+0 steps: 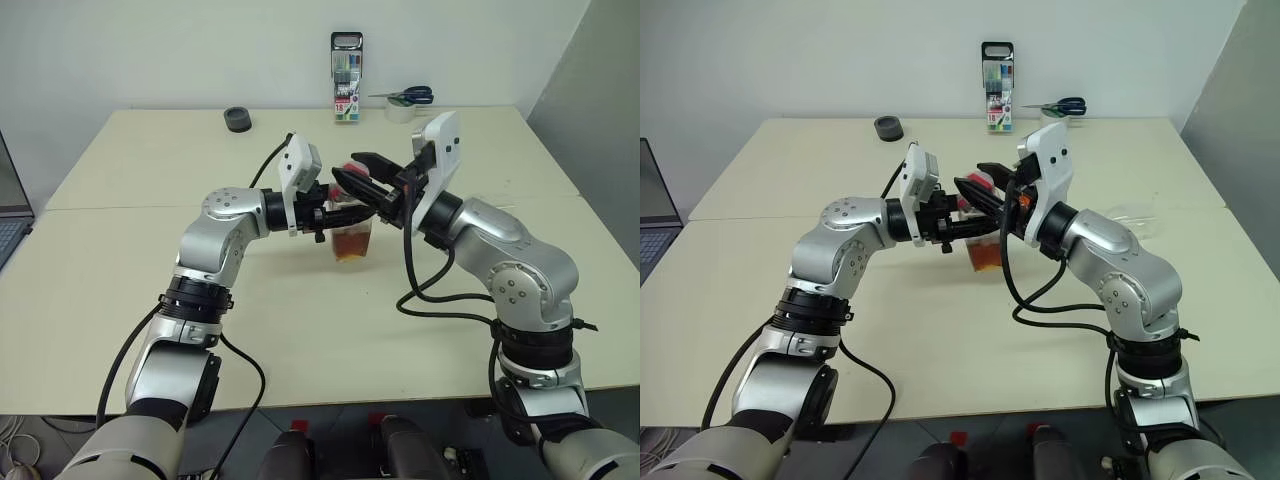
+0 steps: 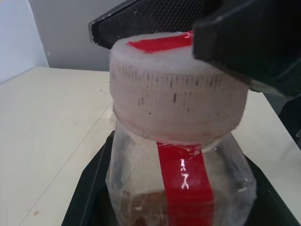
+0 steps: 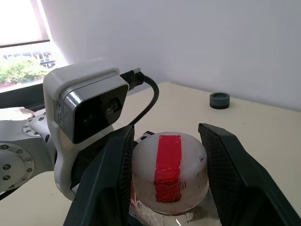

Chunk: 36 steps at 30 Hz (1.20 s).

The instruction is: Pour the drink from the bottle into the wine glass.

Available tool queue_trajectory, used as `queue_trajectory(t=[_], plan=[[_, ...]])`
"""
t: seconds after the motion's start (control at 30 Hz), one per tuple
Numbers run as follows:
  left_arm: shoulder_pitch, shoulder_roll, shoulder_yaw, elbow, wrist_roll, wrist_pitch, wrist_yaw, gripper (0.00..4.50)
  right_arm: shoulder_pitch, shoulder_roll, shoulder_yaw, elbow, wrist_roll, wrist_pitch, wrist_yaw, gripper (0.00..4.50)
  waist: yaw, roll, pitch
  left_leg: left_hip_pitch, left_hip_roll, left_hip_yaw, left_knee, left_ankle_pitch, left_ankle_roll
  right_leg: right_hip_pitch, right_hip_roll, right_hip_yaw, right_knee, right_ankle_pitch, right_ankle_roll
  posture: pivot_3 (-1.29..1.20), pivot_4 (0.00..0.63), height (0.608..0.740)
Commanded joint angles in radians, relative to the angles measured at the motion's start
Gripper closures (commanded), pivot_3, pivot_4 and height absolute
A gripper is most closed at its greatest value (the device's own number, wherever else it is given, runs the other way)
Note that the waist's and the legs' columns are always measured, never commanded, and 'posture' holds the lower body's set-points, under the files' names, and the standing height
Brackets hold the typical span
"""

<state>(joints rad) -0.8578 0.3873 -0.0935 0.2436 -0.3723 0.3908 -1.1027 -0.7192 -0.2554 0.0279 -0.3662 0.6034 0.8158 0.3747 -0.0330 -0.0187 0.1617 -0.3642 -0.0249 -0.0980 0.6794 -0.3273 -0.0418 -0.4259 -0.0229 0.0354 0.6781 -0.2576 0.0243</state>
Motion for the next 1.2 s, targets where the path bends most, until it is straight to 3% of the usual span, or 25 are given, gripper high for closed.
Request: queue_trajectory(t=[0.03, 0.17, 0.27, 0.4, 0.5, 0.57, 0.67, 0.83, 0.93, 1.07, 1.2], plan=[[-0.029, 0.015, 0.008, -0.041, -0.005, 0.0, -0.007, 2.68, -0.007, -0.007, 0.003, -0.031, 0.022, -0.026, 0.052, 2.66, 0.0, 0.0, 0.0, 0.0, 0.0, 0.0, 0.0, 0.0, 0.0, 0.0, 0.0, 0.0, 0.0, 0.0, 0.0, 0.0, 0.15, 0.74], [-0.034, 0.044, -0.005, -0.092, -0.04, 0.047, -0.078, 2.68, -0.074, -0.079, 0.011, 0.031, 0.076, -0.03, 0.249, 2.66, -0.001, 0.001, 0.001, 0.0, 0.0, 0.0, 0.0, 0.0, 0.0, 0.0, 0.0, 0.0, 0.0, 0.0, 0.0, 0.0, 0.15, 0.74], [-0.035, 0.081, -0.033, -0.167, -0.083, 0.091, -0.183, 2.68, -0.182, -0.175, 0.033, 0.189, 0.114, -0.023, 0.517, 2.66, -0.003, 0.001, 0.001, 0.0, 0.0, 0.001, 0.0, 0.0, 0.0, 0.0, 0.001, -0.001, 0.0, 0.0, 0.0, 0.0, 0.15, 0.74], [-0.058, 0.104, -0.05, -0.227, -0.142, 0.157, -0.269, 2.68, -0.285, -0.253, 0.147, 0.428, 0.028, -0.108, 0.819, 2.66, -0.01, 0.002, 0.002, 0.001, 0.0, 0.002, 0.0, -0.002, 0.004, 0.001, 0.003, -0.003, 0.0, 0.0, 0.0, 0.0, 0.15, 0.74], [-0.072, 0.105, -0.045, -0.244, -0.166, 0.195, -0.288, 2.68, -0.345, -0.242, 0.152, 0.541, 0.01, -0.127, 0.889, 2.66, -0.014, 0.002, 0.002, 0.001, 0.0, 0.002, 0.0, -0.002, 0.004, 0.001, 0.003, -0.003, 0.0, 0.0, 0.0, 0.0, 0.15, 0.74], [-0.07, 0.095, -0.036, -0.224, -0.145, 0.178, -0.264, 2.68, -0.342, -0.231, 0.103, 0.542, 0.019, -0.133, 0.851, 2.66, -0.014, 0.002, 0.002, 0.001, 0.0, 0.001, 0.0, -0.002, 0.004, 0.001, 0.002, -0.003, 0.0, 0.0, 0.0, 0.0, 0.15, 0.74], [-0.053, 0.092, -0.014, -0.205, -0.122, 0.156, -0.223, 2.68, -0.288, -0.267, 0.006, 0.442, 0.066, -0.07, 0.772, 1.65, -0.006, 0.002, 0.002, -0.001, 0.0, 0.0, 0.0, 0.0, 0.001, 0.0, 0.0, -0.002, -0.001, 0.0, 0.0, 0.0, 0.15, 0.74], [-0.013, 0.085, 0.022, -0.205, -0.103, 0.134, -0.134, 2.68, -0.121, -0.274, -0.179, 0.128, 0.175, 0.097, 0.476, 0.02, 0.004, 0.002, 0.002, -0.002, 0.0, -0.002, 0.0, 0.0, 0.0, -0.001, -0.002, -0.002, -0.002, 0.0, 0.0, 0.0, 0.15, 0.74], [0.005, 0.076, 0.026, -0.207, -0.094, 0.118, -0.09, 2.68, -0.045, -0.235, -0.229, -0.022, 0.221, 0.158, 0.309, 0.02, 0.002, 0.002, 0.002, -0.003, 0.0, -0.001, 0.0, 0.0, 0.0, -0.001, -0.002, -0.001, -0.002, 0.0, 0.0, 0.0, 0.15, 0.74], [0.015, 0.047, 0.028, -0.191, -0.076, 0.086, -0.023, 2.68, 0.053, -0.156, -0.171, -0.208, 0.171, 0.174, 0.102, 0.02, 0.0, 0.002, 0.002, -0.001, 0.0, 0.0, 0.0, 0.0, 0.0, -0.001, -0.001, 0.0, 0.001, 0.0, 0.0, 0.0, 0.15, 0.74], [0.002, 0.024, 0.028, -0.164, -0.075, 0.077, 0.011, 2.68, 0.052, -0.061, -0.101, -0.24, 0.126, 0.152, -0.026, 0.02, 0.0, 0.002, 0.002, -0.001, 0.0, 0.001, 0.001, 0.0, 0.0, -0.001, -0.001, 0.001, 0.002, 0.0, 0.0, 0.0, 0.15, 0.74]])
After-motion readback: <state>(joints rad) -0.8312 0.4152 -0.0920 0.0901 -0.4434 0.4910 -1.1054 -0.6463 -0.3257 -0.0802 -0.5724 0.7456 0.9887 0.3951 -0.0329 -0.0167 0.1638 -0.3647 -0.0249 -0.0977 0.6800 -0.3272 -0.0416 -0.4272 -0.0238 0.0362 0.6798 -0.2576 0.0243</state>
